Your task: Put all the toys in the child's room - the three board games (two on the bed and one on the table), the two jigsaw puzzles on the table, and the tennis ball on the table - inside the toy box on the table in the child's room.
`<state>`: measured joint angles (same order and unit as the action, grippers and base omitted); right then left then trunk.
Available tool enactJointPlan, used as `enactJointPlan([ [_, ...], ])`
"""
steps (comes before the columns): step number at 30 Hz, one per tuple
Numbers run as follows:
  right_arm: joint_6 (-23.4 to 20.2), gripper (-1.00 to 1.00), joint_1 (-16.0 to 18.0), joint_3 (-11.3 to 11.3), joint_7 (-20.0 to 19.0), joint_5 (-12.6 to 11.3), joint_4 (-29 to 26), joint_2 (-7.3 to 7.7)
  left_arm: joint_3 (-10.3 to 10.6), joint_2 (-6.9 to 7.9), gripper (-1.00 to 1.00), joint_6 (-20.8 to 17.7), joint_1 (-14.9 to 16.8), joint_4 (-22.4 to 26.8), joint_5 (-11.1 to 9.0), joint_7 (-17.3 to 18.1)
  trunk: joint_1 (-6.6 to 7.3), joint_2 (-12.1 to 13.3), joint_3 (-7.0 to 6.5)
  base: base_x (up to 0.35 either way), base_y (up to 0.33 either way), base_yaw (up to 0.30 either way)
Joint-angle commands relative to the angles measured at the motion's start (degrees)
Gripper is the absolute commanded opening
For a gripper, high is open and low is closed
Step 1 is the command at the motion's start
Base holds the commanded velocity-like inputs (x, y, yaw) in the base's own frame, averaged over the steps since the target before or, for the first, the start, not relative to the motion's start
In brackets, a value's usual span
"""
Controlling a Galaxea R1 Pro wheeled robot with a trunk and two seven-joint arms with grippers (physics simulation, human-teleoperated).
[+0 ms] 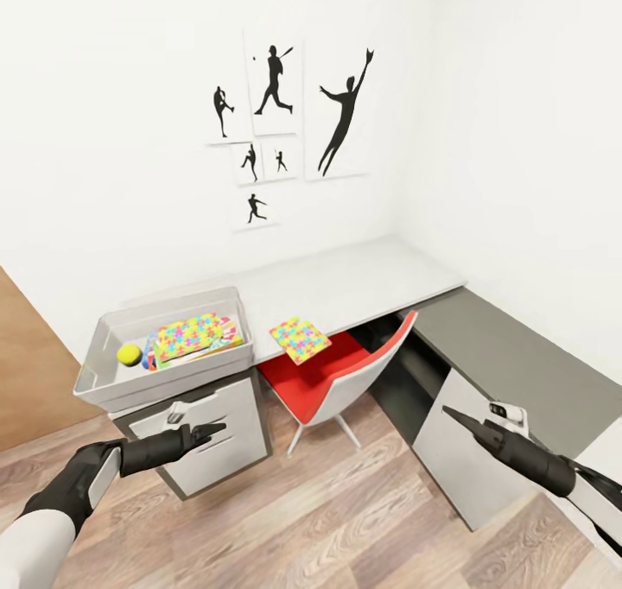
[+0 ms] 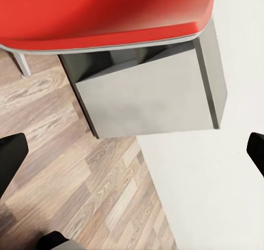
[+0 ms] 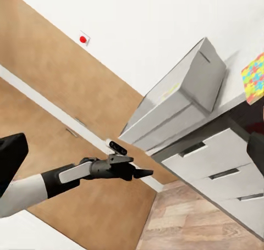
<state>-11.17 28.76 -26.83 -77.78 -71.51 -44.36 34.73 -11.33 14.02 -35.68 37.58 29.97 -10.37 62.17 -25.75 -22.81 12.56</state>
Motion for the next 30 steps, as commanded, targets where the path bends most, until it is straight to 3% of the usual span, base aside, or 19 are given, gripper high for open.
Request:
enactJointPlan([
  [1,-0.6,1.00,0.1,-0.2,-0.1,-0.6,-0.5,0.10,-0.1,0.01,1.00,-0.4,0.0,0.0,-0.2,0.1,-0.04,-0.1,0.02,0.000,0.000,-0.080],
  [30,-0.2,1.00,0.1,0.6,-3.4,-0.5,-2.2,0.37,-0.1,0.01,1.00,-0.6,0.0,0.0,-0.3,0.4,-0.04,-0.1,-2.75,0.000,0.000,-0.089],
])
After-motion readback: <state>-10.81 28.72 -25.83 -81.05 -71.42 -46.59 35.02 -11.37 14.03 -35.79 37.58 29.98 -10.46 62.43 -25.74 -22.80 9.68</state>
